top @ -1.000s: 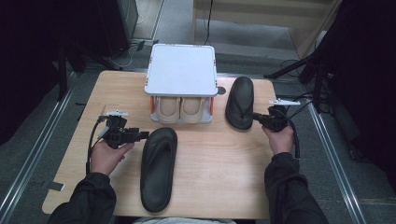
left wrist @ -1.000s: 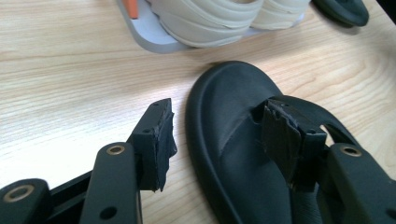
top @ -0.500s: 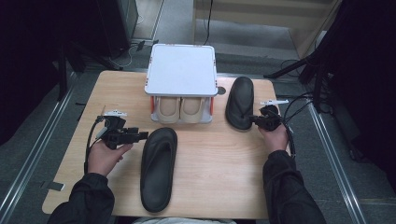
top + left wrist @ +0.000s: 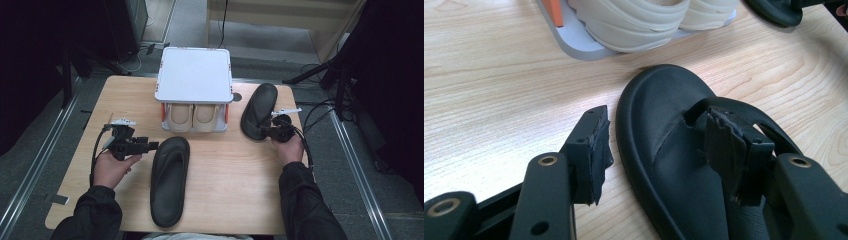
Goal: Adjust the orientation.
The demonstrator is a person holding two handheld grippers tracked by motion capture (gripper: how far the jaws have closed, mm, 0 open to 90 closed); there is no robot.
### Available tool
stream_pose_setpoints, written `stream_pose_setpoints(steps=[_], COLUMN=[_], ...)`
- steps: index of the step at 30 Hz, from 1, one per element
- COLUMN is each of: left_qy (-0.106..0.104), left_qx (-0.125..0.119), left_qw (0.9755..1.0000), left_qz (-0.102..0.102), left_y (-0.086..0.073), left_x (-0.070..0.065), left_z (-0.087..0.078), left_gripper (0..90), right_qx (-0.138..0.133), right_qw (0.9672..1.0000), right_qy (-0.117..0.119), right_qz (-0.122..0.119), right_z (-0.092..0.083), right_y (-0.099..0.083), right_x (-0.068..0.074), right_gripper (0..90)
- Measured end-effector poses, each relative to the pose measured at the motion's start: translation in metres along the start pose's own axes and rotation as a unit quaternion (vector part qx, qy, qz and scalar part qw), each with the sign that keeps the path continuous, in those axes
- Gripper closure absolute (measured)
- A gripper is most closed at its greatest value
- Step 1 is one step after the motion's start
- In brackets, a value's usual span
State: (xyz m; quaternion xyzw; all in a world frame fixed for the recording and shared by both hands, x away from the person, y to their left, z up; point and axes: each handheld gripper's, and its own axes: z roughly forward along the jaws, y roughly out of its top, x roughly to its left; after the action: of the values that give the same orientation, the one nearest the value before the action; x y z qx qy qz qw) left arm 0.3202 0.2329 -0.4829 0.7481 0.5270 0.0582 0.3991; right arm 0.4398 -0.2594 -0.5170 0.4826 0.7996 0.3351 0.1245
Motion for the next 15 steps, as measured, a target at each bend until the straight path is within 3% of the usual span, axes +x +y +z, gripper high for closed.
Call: stream_pose_setpoints(steps=[9, 15], left_qy=[0.001, 0.0], left_qx=[0.002, 0.005], left_qw=[1.0, 1.0], left_qz=[0.001, -0.001], left_y=[0.0, 0.0], left_x=[0.0, 0.0], left_z=[0.0, 0.001], left_gripper=[44.0, 43.9], right_qx=[0.006, 0.006], right_qw=[0.9996, 0.9996], right_qy=[0.015, 0.023], right_qz=[-0.022, -0.013], right_z=[0.008, 0.016], right_y=[0.005, 0.012], right_x=[0.025, 0.036], right_gripper=[90.0, 90.0])
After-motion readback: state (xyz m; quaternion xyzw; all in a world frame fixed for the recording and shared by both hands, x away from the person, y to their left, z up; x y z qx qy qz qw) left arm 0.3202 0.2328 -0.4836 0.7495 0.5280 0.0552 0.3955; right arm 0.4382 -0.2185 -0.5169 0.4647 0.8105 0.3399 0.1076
